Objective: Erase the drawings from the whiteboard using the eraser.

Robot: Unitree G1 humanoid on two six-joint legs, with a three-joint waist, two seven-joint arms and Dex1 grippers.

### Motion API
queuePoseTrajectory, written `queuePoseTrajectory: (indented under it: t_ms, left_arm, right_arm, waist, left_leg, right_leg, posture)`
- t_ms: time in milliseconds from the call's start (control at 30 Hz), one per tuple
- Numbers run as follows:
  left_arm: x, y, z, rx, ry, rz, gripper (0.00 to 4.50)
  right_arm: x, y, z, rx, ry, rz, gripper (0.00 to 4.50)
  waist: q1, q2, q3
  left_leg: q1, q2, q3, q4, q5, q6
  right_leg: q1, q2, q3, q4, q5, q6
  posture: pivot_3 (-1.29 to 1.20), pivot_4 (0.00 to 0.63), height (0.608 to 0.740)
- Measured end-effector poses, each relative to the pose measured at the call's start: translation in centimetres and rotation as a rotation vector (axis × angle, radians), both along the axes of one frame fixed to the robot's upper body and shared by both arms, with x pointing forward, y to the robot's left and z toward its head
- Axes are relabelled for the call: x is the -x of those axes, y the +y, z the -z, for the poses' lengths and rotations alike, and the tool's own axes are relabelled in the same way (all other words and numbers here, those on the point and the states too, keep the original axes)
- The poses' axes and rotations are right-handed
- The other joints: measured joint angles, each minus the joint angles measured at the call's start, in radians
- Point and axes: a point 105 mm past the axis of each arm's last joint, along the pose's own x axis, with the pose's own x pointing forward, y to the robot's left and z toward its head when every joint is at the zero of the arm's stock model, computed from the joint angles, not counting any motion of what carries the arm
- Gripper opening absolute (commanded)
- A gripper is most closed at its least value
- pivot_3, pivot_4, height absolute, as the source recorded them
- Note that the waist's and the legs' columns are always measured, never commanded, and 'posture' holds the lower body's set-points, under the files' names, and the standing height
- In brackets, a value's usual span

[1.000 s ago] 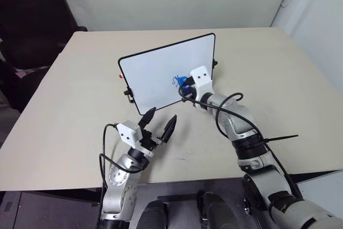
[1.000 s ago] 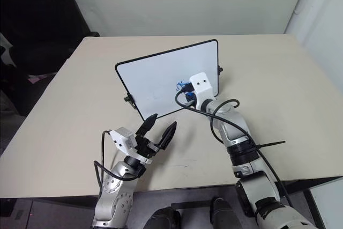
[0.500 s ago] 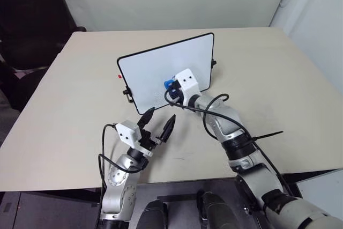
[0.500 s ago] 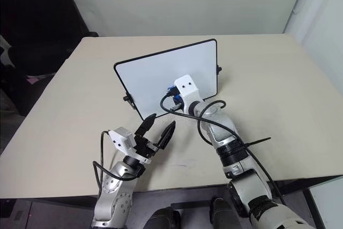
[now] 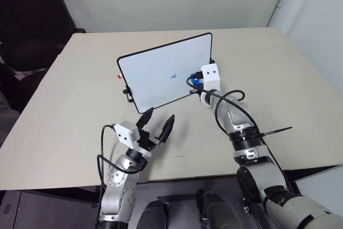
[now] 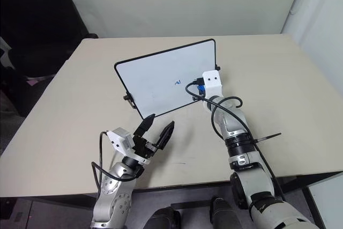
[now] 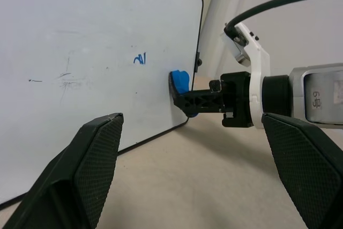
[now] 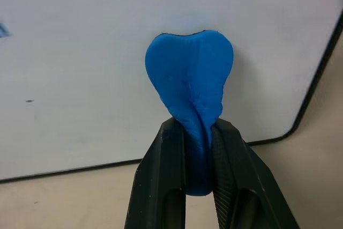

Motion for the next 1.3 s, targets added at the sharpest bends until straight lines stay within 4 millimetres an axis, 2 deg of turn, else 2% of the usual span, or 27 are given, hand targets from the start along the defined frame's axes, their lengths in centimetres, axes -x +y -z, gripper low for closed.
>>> queuePoseTrajectory:
  t_ms: [267,533,833,1000,1133,1300]
  left_arm:
    - [0.1,0.0,-0.2,-0.003,-0.008,0.002,4.50]
    - [0.1,0.1,-0.2,-0.006,-0.007,0.003,4.50]
    - [0.1,0.1,-0.2,-0.007,-0.005,0.002,4.50]
    - [0.1,0.0,-0.2,-0.005,-0.004,0.004,4.50]
    - [0.1,-0.2,-0.2,0.001,-0.003,0.008,4.50]
    - [0.1,-0.2,-0.2,0.001,-0.003,0.008,4.50]
  right_arm:
    - [0.8,2.7,-0.3,0.003,-0.009,-0.068,0.35]
    - [2.9,7.7,-1.2,0.032,-0.049,-0.269,0.35]
    - [4.9,12.2,-2.8,0.064,-0.108,-0.458,0.35]
    - [4.9,12.2,-2.7,0.064,-0.108,-0.465,0.35]
    - [4.1,11.6,-2.6,0.056,-0.092,-0.426,0.35]
    - [2.2,9.5,-2.3,0.034,-0.049,-0.303,0.35]
  waist:
    - [-0.016,0.000,0.000]
    - [-0.020,0.000,0.000]
    - [-0.020,0.000,0.000]
    - [-0.020,0.000,0.000]
    - [-0.019,0.000,0.000]
    - [-0.011,0.000,0.000]
  left_leg:
    - [-0.001,0.002,0.001,-0.001,-0.005,-0.002]
    - [0.000,0.011,0.002,-0.001,-0.005,-0.002]
    - [0.001,0.015,0.001,-0.001,-0.005,-0.004]
    - [0.001,0.015,0.002,-0.001,-0.006,-0.006]
    - [0.001,0.015,0.001,-0.001,-0.006,-0.007]
    - [0.002,0.015,0.000,0.000,-0.002,-0.005]
  right_leg:
    - [-0.005,0.001,0.000,0.000,0.002,-0.002]
    - [-0.006,0.010,-0.001,0.000,0.005,-0.008]
    - [-0.007,0.015,-0.001,0.000,0.007,-0.010]
    - [-0.007,0.015,-0.001,-0.001,0.007,-0.010]
    - [-0.007,0.015,-0.001,-0.001,0.008,-0.011]
    - [-0.005,0.015,-0.001,-0.002,0.008,-0.012]
  posture:
    - [0.00,0.150,0.740]
    - [0.00,0.150,0.740]
    - [0.00,0.150,0.740]
    - [0.00,0.150,0.740]
    - [0.00,0.150,0.740]
    - [0.00,0.150,0.740]
